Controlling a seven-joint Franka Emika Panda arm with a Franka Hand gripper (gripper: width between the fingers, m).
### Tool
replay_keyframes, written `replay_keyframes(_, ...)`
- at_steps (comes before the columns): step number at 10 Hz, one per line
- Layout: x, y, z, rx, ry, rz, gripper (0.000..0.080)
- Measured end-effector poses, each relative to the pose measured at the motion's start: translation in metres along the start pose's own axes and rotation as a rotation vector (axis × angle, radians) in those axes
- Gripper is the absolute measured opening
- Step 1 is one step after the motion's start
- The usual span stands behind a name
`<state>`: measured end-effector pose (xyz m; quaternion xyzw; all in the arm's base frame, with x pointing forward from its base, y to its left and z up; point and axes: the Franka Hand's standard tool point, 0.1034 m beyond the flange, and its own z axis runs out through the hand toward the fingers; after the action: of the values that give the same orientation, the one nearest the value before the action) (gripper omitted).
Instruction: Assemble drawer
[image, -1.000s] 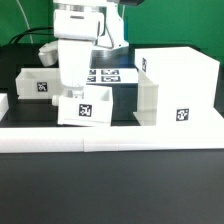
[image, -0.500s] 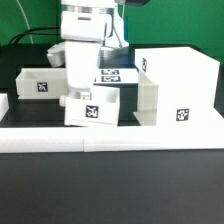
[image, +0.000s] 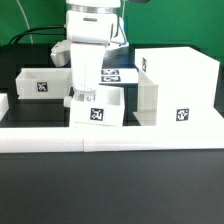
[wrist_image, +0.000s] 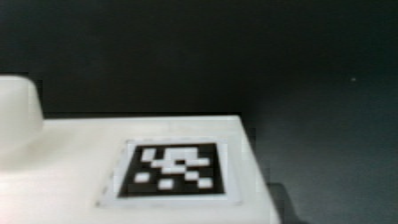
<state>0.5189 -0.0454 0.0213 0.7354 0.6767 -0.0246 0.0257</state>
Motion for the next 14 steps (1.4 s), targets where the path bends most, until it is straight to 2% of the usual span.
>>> replay_keyframes(4,-0.005,-0.001,0.001,0.001,0.003,-0.003,0.0042)
replay_keyframes(5,-0.016,-0.001,0.002,0.003,0.028,-0.035,0.0042)
replay_keyframes(7,-0.024,-0.002,0.002,0.040,0.073,-0.009,0.0042)
replay_keyframes(9,-0.043,-0.004,0.003,0.037,0.127,0.018,0.0042)
replay_keyframes(12,-0.023,-0.001,0.003,0.043,0.133,-0.005,0.0042)
replay_keyframes(14,-0.007,0.008,0.005,0.042,0.139,-0.043,0.0042)
